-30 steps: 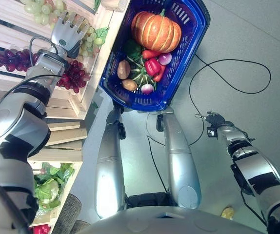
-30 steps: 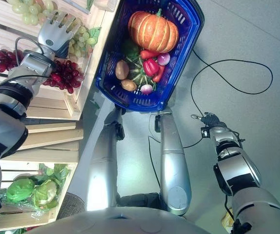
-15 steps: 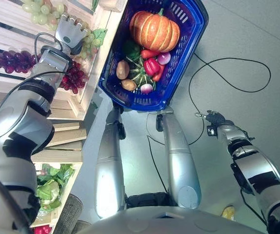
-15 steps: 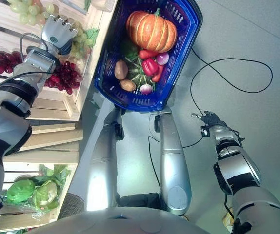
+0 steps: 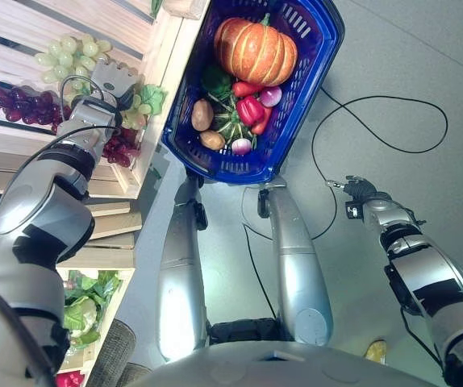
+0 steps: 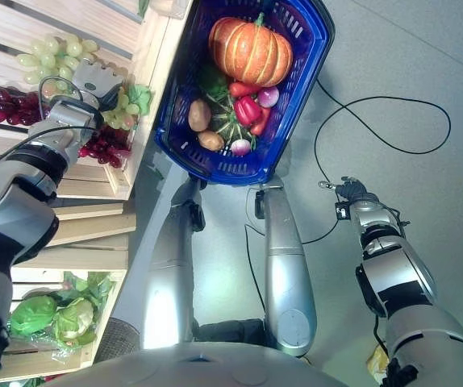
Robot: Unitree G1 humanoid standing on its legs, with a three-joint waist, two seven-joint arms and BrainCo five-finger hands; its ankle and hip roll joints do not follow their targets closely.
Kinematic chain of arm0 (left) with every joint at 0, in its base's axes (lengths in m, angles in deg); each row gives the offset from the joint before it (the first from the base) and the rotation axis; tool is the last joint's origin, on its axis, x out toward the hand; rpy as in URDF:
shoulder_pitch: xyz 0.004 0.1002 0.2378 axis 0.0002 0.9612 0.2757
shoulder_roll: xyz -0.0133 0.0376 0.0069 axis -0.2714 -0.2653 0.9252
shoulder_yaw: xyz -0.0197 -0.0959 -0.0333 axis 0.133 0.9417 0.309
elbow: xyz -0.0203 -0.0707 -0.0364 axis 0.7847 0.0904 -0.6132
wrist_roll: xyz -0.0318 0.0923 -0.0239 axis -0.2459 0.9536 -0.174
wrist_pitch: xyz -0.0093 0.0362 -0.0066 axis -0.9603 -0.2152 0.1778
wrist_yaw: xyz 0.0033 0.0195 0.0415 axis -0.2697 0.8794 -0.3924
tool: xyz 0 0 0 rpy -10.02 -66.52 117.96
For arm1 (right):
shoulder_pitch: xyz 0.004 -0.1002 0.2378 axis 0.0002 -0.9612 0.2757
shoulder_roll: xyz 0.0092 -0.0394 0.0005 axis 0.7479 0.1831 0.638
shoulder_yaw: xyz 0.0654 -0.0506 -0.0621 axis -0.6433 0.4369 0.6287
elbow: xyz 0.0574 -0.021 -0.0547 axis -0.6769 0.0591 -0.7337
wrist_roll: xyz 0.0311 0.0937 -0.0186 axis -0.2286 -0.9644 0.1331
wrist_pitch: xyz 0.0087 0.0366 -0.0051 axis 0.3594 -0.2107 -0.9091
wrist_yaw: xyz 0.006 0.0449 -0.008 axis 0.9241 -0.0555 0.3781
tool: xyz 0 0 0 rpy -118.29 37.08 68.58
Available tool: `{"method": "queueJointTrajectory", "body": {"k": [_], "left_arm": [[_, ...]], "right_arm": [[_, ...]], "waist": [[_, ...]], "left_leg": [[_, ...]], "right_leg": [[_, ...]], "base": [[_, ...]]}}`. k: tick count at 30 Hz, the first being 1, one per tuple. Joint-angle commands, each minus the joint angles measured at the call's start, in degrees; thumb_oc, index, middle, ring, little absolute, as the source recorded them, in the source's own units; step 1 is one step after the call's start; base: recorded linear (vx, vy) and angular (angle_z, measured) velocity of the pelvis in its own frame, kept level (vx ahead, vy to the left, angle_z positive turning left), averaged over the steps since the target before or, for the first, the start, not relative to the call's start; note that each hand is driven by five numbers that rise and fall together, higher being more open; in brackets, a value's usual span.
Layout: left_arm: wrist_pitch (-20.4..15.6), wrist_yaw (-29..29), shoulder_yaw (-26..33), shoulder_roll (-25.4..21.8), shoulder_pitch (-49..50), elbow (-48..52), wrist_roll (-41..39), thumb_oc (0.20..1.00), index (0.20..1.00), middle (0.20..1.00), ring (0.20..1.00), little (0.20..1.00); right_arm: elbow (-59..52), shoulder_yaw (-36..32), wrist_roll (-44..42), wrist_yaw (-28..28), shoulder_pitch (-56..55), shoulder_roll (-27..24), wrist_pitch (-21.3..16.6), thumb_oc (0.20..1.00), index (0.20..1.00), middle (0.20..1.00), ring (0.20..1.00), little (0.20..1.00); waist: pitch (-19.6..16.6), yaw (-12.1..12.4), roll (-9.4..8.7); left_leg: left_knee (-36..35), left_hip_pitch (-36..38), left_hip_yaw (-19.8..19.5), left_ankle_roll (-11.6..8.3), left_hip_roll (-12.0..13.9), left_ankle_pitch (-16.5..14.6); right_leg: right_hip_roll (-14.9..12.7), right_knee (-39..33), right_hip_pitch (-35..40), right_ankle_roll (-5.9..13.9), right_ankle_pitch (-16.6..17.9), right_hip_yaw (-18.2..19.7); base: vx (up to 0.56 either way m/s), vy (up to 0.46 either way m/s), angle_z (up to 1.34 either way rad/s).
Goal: Pick up fruits and vegetables into the basket
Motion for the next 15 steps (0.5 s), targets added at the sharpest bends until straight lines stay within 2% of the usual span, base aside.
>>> {"method": "queueJointTrajectory", "body": {"k": [1,3,5,7,8,9,12,13,15], "left_arm": [[0.0,0.9,4.0,-1.5,5.2,-2.6,-6.9,0.200,0.200,0.200,0.200,0.200],[-0.3,0.5,5.0,-1.9,5.3,-2.6,-11.0,0.200,0.200,0.200,0.200,0.200],[-0.7,0.5,5.6,-2.1,5.2,-2.6,-10.2,0.200,0.200,0.200,0.200,0.200],[-1.0,-0.1,5.9,-2.4,5.4,-2.5,-15.1,0.200,0.200,0.200,0.200,0.200],[-1.5,-0.5,7.9,-2.6,5.7,-2.1,-22.6,0.200,0.200,0.200,0.200,0.200],[-2.1,-1.1,9.5,-2.6,5.6,-1.9,-26.5,0.200,0.200,0.200,0.200,0.200],[-3.1,-0.9,12.1,-2.7,5.5,-1.4,-34.0,0.200,0.200,0.200,0.200,0.200],[-6.1,0.6,17.1,-3.2,5.4,-0.5,-44.3,0.200,0.200,0.200,0.200,0.200],[-7.2,2.1,18.9,-3.8,5.1,0.0,-49.9,0.200,0.200,0.200,0.200,0.200]], "right_arm": [[0.2,0.0,-1.6,0.3,-3.8,-2.4,-0.7,1.000,1.000,1.000,1.000,1.000],[0.0,-0.1,-1.6,0.3,-3.8,-2.4,-0.7,1.000,1.000,1.000,1.000,1.000],[-0.2,-0.2,-1.6,0.3,-3.7,-2.5,-0.7,1.000,1.000,1.000,1.000,1.000],[-0.3,0.0,-1.9,0.4,-3.7,-2.6,-0.7,1.000,1.000,1.000,1.000,1.000],[0.0,0.0,-2.4,0.0,-3.6,-2.8,-0.9,1.000,1.000,1.000,1.000,1.000],[0.1,-0.1,-2.5,0.0,-3.6,-2.7,-0.9,1.000,1.000,1.000,1.000,1.000],[0.2,-0.2,-2.1,0.0,-4.0,-2.5,-1.1,1.000,1.000,1.000,1.000,1.000],[0.3,-0.6,-2.0,0.1,-5.0,-2.1,-1.7,1.000,1.000,1.000,1.000,1.000],[0.1,-0.8,-2.0,0.1,-5.5,-2.1,-1.7,1.000,1.000,1.000,1.000,1.000]], "waist": [[-2.3,1.4,-0.50],[-2.3,1.5,-0.52],[-2.3,1.6,-0.54],[-2.3,1.7,-0.56],[-2.3,1.9,-0.51],[-2.3,2.0,-0.46],[-2.3,2.1,-0.39],[-2.3,2.3,-0.27],[-2.3,2.3,-0.23]], "left_leg": [[4.7,-0.7,-1.5,-0.44,-0.1,-3.8],[4.6,-0.4,-1.5,-0.42,-0.1,-3.7],[4.4,-0.2,-1.5,-0.42,-0.1,-3.6],[4.4,-0.1,-1.5,-0.46,-0.1,-3.7],[4.3,0.0,-1.6,-0.46,-0.2,-3.6],[4.3,0.0,-1.6,-0.41,-0.2,-3.6],[4.3,0.1,-1.7,-0.34,-0.2,-3.6],[4.3,0.4,-1.8,-0.27,-0.2,-3.7],[4.0,0.7,-1.8,-0.25,-0.2,-3.7]], "right_leg": [[1.3,-4.9,2.6,3.64,3.8,1.9],[1.3,-5.0,2.8,3.67,3.8,1.8],[1.3,-5.1,3.1,3.65,3.8,1.7],[1.1,-5.2,3.2,3.64,3.8,1.5],[1.2,-5.2,3.3,3.55,3.7,1.4],[1.2,-5.0,3.4,3.51,3.6,1.4],[1.3,-4.7,3.3,3.47,3.4,1.4],[1.1,-4.5,3.6,3.40,3.0,1.2],[1.1,-4.6,3.9,3.38,2.8,1.1]], "base": [[0.00,0.000,0.00],[0.00,0.000,0.00],[0.00,0.000,0.00],[0.00,0.000,0.00],[0.00,0.000,0.00],[0.00,0.000,0.00],[0.00,0.000,0.00],[0.00,0.000,0.00],[0.00,0.000,0.00]]}}
